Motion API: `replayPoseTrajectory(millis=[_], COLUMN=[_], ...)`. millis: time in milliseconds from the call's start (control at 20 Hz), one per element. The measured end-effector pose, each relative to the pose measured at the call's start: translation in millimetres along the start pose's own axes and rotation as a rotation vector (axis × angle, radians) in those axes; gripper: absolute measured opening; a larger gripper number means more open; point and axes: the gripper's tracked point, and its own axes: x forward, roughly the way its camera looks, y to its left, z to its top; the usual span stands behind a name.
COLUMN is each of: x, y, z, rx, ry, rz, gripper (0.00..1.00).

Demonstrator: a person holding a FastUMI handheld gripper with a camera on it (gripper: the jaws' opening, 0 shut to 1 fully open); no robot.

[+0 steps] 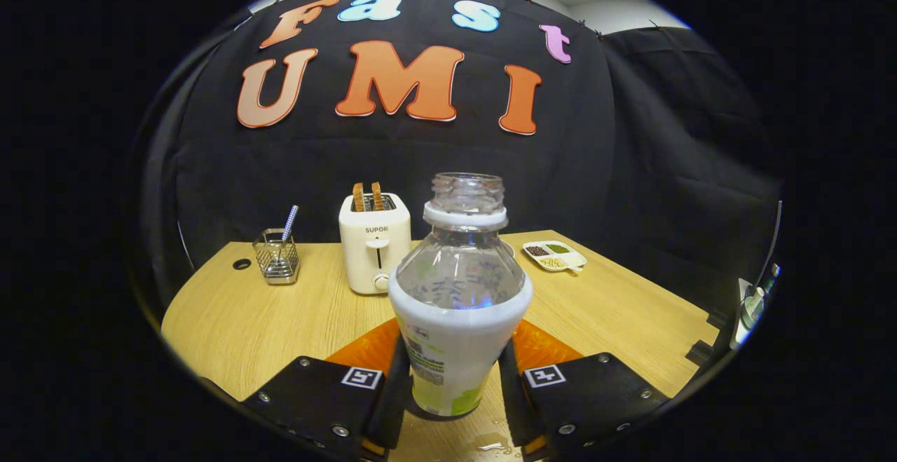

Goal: Take the bottle from table, then pour the juice into the cup, finally place the bottle on the coaster

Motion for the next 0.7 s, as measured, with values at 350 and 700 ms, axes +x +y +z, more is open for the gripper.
replayPoseTrajectory(millis=[350, 700], x=[12, 20], y=[5, 7], z=[-18, -30], rx=[0.035, 0.035], ry=[0.022, 0.039], rz=[0.008, 0.012], gripper=[0.64, 0.66])
